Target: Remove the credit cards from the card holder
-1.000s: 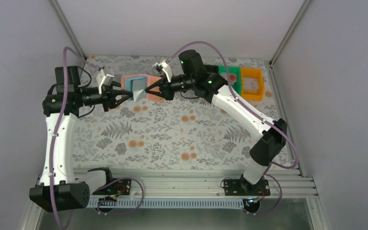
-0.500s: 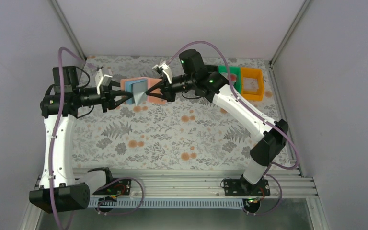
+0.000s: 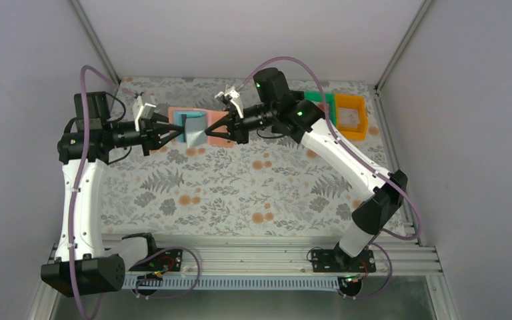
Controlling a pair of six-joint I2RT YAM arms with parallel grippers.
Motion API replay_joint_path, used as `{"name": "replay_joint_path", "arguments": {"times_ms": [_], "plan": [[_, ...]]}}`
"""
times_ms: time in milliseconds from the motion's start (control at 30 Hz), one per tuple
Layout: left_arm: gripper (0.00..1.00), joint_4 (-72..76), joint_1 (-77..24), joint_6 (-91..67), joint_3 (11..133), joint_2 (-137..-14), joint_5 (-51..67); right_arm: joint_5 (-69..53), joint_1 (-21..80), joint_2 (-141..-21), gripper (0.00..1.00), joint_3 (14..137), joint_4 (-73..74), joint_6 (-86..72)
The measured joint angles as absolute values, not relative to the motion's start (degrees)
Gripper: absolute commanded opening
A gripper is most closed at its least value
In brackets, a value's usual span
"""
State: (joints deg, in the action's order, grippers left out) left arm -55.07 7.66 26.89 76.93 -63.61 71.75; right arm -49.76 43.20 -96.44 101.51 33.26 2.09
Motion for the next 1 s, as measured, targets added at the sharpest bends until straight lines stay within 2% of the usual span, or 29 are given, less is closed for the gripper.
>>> {"name": "replay_joint_path", "arguments": {"times_ms": [333, 400, 467, 500, 600, 667, 767, 867, 933, 1000], "plan": [[0.27, -60.1, 7.7, 32.3, 77.2, -63.6, 76.0, -53.5, 43.2, -95.9, 0.04, 102.3, 33.5, 3.2], [0.22, -58.7, 7.7, 31.2, 76.6, -63.5, 75.7, -53.9, 43.2, -95.9, 0.04, 102.4, 33.4, 3.1], [0.06, -57.3, 7.7, 29.9, 75.2, -63.3, 75.5, -54.3, 43.2, -95.9, 0.07, 102.4, 33.2, 2.5], [0.03, -56.4, 7.7, 29.4, 74.3, -63.2, 75.6, -54.3, 43.3, -96.1, 0.13, 102.4, 33.2, 2.1], [0.02, -55.2, 7.8, 27.9, 72.9, -62.8, 75.7, -53.9, 43.2, -97.5, 0.40, 102.9, 32.8, 1.0], [0.02, -54.9, 7.9, 27.4, 72.8, -62.8, 74.1, -53.8, 43.0, -98.6, 0.51, 103.0, 31.5, -0.1], [0.02, -52.3, 7.8, 24.5, 72.8, -62.8, 65.5, -50.9, 41.7, -98.5, 0.55, 101.4, 28.7, -3.4], [0.02, -48.0, 6.7, 21.5, 72.2, -62.7, 41.5, -41.9, 36.8, -97.8, 0.53, 98.7, 27.9, -8.0], [0.02, -46.0, 4.9, 20.9, 71.4, -63.3, 24.8, -31.9, 33.1, -97.3, 0.48, 97.0, 28.3, -10.3], [0.02, -45.3, 2.6, 20.5, 71.0, -63.7, 16.6, -25.8, 31.0, -95.6, 0.43, 94.3, 27.9, -11.6]]}}
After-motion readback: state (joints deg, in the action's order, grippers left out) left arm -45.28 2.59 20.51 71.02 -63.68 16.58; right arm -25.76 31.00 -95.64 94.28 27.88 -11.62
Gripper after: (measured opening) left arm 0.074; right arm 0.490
